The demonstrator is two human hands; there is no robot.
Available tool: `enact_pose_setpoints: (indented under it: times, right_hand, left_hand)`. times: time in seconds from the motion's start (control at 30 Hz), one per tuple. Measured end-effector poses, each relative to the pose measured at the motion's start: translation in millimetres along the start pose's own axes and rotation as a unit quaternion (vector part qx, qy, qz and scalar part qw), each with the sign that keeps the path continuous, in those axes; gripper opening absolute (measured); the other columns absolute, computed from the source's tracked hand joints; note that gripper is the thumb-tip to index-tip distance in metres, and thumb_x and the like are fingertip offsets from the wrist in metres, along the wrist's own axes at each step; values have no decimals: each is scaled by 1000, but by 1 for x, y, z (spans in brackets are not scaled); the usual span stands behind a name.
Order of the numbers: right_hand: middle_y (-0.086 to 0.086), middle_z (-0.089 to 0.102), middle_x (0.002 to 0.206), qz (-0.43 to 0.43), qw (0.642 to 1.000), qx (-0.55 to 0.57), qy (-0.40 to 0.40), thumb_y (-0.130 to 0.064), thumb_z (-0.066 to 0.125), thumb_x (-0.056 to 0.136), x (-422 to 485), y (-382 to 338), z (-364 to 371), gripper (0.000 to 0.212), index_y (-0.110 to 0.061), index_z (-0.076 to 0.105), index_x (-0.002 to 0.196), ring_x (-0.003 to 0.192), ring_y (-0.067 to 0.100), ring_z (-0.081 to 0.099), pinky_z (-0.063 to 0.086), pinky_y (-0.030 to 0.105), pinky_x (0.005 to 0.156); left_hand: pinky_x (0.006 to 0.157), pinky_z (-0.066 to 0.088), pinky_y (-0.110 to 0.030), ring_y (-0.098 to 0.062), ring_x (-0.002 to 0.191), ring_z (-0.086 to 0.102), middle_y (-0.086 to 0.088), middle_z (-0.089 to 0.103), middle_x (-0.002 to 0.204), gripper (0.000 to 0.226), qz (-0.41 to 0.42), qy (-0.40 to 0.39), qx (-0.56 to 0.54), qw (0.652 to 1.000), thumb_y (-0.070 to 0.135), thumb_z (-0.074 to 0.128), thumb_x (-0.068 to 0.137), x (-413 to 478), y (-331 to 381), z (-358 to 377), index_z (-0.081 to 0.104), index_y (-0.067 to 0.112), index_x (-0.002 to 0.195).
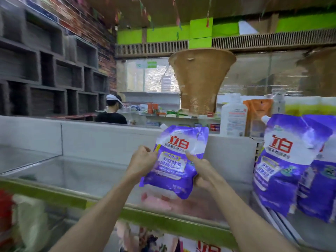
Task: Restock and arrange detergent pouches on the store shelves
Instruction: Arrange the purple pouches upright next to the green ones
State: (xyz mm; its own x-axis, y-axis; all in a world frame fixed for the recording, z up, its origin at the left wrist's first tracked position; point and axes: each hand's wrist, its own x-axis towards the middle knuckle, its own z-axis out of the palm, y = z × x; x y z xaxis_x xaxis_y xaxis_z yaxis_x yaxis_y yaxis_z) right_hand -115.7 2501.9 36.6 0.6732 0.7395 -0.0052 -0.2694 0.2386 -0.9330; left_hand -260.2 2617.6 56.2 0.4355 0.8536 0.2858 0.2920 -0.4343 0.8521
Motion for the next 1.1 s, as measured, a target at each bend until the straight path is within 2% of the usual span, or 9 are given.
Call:
enact_pose_setpoints:
  times: [0.13, 0.3, 0.47, 0.6, 0.7, 0.83, 0.9, 0.97, 1.1]
  right_hand:
    - [28, 66, 121, -42, 997, 29, 58, -13, 55, 100, 3, 1, 9, 30, 6, 59, 122, 106, 42, 65, 48, 64, 97]
    - [15, 73, 81, -156, 982, -60, 87, -22, 60, 98, -12, -24, -1, 25, -9, 69, 77, 71, 27, 73, 62, 45, 70]
    - [1, 76, 66, -218, 955, -105, 169, -27, 61, 97, -32, -45, -42, 34, -13, 68, 67, 74, 33, 72, 58, 61, 78]
    - [3, 77, 76, -259, 929, -134, 226, -34, 57, 97, -45, -47, -83, 32, -26, 73, 70, 91, 41, 71, 56, 61, 81]
    - [-9, 76, 84, -278, 917, -155, 242, -39, 51, 99, -50, -50, -108, 32, -28, 72, 78, 99, 31, 71, 55, 49, 90]
    - [11, 68, 121, -288, 914, -157, 241, -34, 44, 103, -44, -54, -128, 32, -16, 67, 115, 118, 29, 61, 44, 49, 106]
    - [12, 66, 126, -298, 914, -167, 216, -29, 42, 104, -40, -53, -126, 35, -12, 62, 127, 121, 28, 60, 43, 48, 109]
    - [8, 65, 130, -293, 922, -177, 183, -29, 41, 105, -40, -51, -122, 37, -16, 57, 135, 124, 25, 59, 41, 46, 111]
    - [1, 61, 138, -292, 924, -188, 157, -35, 42, 104, -41, -49, -123, 42, -23, 48, 144, 128, 17, 55, 39, 43, 114]
  left_hand:
    - [83, 56, -38, -34, 102, 65, -17, 68, 112, 32, 0, -33, 81, 996, 36, 57, 91, -5, -7, 6, 56, 9, 108]
    - [101, 47, -43, -34, 119, 59, -13, 64, 127, 47, 23, -96, 58, 993, 43, 53, 94, -16, 10, 43, 50, 12, 129]
    - [64, 55, -25, -11, 86, 72, 6, 73, 106, 29, 18, -207, -240, 948, 44, 42, 101, -35, 44, 104, 52, 27, 122]
    - [55, 53, -25, -20, 86, 69, -2, 68, 118, 44, 2, -260, -294, 920, 57, 29, 100, -47, 75, 157, 46, 28, 128]
    - [52, 50, -17, -18, 69, 67, -4, 63, 99, 62, -16, -274, -305, 912, 60, 23, 100, -54, 93, 189, 52, 16, 132]
    - [39, 39, -10, -2, 38, 53, -5, 54, 71, 63, -4, -289, -326, 900, 60, 20, 101, -59, 105, 219, 59, 10, 106]
    - [76, 55, -18, -3, 81, 70, -10, 69, 103, 52, 22, -301, -408, 862, 45, 24, 105, -59, 107, 232, 62, 11, 116]
    - [103, 46, -27, -9, 112, 64, -3, 67, 127, 46, 40, -291, -442, 848, 37, 27, 107, -57, 106, 235, 58, 15, 132]
    - [81, 53, -11, 6, 98, 69, 15, 75, 106, 40, 42, -289, -460, 838, 38, 31, 106, -50, 101, 242, 63, 22, 122]
